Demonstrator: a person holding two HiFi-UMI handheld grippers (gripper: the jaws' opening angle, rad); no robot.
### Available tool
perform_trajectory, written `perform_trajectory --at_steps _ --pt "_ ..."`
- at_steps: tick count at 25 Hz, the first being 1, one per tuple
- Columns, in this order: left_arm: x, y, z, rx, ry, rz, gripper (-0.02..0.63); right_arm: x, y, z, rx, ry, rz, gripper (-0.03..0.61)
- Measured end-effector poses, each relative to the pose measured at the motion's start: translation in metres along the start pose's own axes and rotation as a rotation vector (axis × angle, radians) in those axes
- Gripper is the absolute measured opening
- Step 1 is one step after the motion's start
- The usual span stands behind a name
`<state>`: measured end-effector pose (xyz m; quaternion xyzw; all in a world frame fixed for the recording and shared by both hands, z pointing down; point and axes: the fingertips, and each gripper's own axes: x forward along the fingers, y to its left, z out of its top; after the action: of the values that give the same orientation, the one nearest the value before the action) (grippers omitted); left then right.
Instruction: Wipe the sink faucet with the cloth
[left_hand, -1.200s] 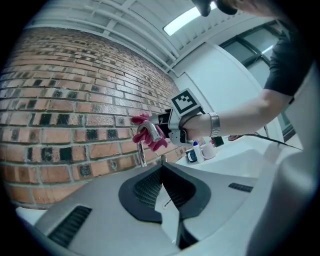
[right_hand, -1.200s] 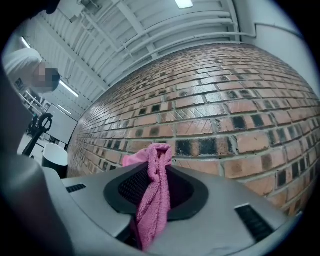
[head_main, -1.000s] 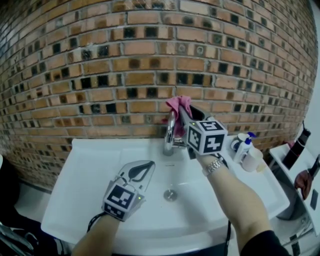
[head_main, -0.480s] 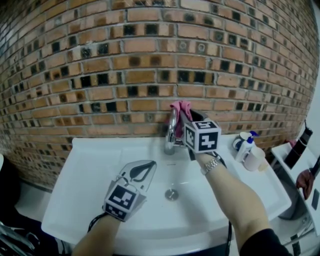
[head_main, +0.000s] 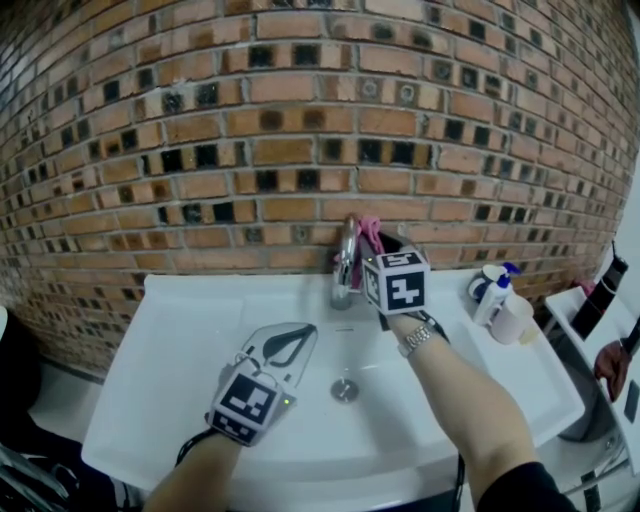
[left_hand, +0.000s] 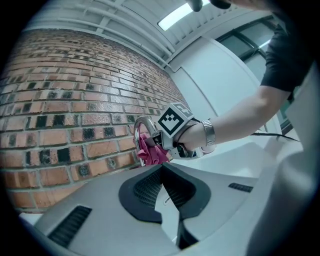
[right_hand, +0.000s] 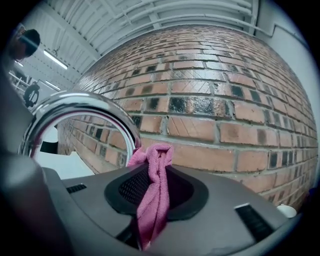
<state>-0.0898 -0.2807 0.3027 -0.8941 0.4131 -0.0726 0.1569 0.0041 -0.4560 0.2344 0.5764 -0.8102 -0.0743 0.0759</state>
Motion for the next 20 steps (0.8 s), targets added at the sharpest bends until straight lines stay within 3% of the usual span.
perform_trajectory --at_steps 20 --pt "0.002 -0.001 -0.003 0.013 0.011 -0.007 0.008 -0.016 0.024 -0.039 -0.167 0.071 -0.002 0.094"
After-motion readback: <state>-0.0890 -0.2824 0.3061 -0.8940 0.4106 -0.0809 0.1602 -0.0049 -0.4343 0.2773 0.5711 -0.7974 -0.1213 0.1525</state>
